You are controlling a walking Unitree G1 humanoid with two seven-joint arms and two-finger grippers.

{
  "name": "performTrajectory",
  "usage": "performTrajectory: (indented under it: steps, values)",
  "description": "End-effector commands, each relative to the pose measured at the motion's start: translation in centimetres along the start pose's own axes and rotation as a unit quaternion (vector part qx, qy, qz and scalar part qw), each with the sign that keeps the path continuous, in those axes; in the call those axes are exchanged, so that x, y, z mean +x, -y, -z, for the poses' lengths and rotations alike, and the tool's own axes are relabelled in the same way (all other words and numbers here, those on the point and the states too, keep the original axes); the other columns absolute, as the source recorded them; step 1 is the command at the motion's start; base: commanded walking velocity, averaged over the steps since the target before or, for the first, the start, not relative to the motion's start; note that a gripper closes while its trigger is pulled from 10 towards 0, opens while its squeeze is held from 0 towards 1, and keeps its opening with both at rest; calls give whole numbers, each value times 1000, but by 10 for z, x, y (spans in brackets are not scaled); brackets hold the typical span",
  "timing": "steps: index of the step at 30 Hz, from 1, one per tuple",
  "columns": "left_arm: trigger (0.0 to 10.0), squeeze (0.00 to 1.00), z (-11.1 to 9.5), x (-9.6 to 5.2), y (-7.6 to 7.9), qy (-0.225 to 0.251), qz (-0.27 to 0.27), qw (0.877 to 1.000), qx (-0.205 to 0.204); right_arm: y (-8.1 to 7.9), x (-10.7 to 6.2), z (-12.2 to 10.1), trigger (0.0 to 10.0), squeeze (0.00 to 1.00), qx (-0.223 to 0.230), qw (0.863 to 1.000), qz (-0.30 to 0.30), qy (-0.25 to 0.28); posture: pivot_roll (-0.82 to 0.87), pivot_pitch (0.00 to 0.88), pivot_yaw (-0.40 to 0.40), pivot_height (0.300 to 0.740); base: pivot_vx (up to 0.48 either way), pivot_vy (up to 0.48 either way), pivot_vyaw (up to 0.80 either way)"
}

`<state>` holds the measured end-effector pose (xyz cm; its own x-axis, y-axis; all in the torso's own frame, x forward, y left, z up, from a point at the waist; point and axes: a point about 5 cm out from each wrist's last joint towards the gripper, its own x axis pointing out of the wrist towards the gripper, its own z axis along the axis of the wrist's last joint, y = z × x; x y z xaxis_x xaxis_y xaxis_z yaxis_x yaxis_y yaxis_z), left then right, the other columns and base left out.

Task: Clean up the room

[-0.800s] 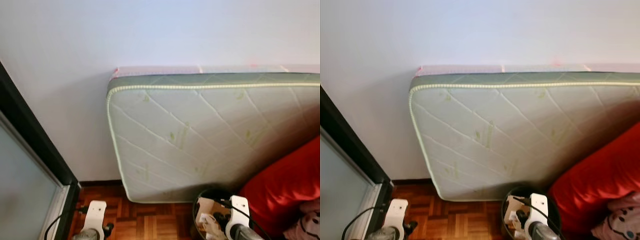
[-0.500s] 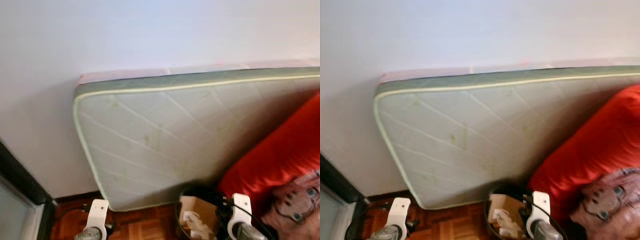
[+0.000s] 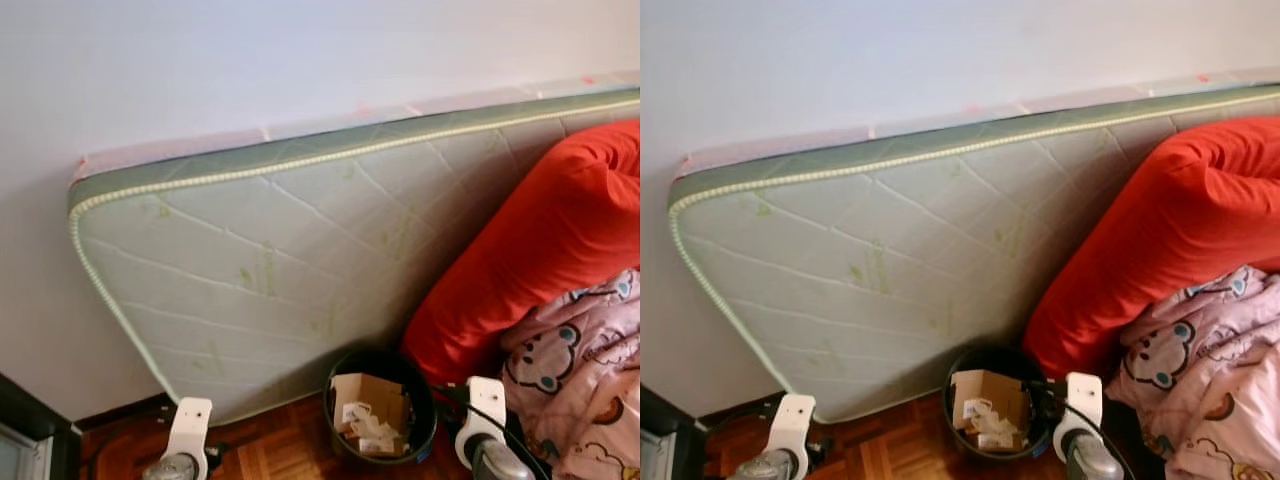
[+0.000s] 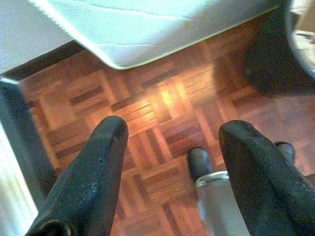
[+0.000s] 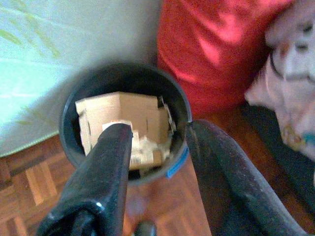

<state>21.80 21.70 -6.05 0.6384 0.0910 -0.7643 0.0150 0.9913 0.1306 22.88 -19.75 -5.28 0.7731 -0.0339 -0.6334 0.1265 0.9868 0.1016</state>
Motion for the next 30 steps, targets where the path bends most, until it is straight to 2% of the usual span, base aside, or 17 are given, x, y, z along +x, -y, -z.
performTrajectory:
  steps: [1, 7, 11, 15, 20, 24, 30]
  values:
    - [10000, 0, 6, -1, 2, -12, 0, 1000, 1, 1, -1, -4, 10000, 0, -21, 1000, -5, 23, -10, 0, -45, 740, 0, 0, 0]
    - [10000, 0, 5, 0, 1, -10, -2, 1000, 0, 1, -2, -12, 10000, 0, -33, 997, 7, 68, -24, 0, -44, 740, 0, 0, 0]
    - [10000, 0, 4, 0, 1, -9, -2, 1000, -1, -2, -2, -15, 10000, 0, -43, 995, -12, 87, -25, 0, -44, 740, 0, 0, 0]
    - [10000, 0, 4, 0, 1, -7, -3, 1000, -4, -1, -3, -17, 10000, 0, -42, 994, -4, 100, -32, 0, -48, 740, 0, 0, 0]
    - [10000, 0, 4, 0, 1, -7, -4, 1000, -5, 1, -4, -16, 10000, 0, -51, 993, 23, 102, -44, 0, -52, 740, 0, 0, 0]
    - [10000, 0, 4, -1, 0, -6, -4, 1000, -7, 2, -4, -15, 10000, 0, -28, 994, 31, 102, -49, 0, -52, 740, 0, 0, 0]
    - [10000, 0, 4, -1, 0, -5, -4, 1000, -7, 1, -4, -15, 10000, 0, -26, 994, 28, 107, -53, 0, -51, 740, 0, 0, 0]
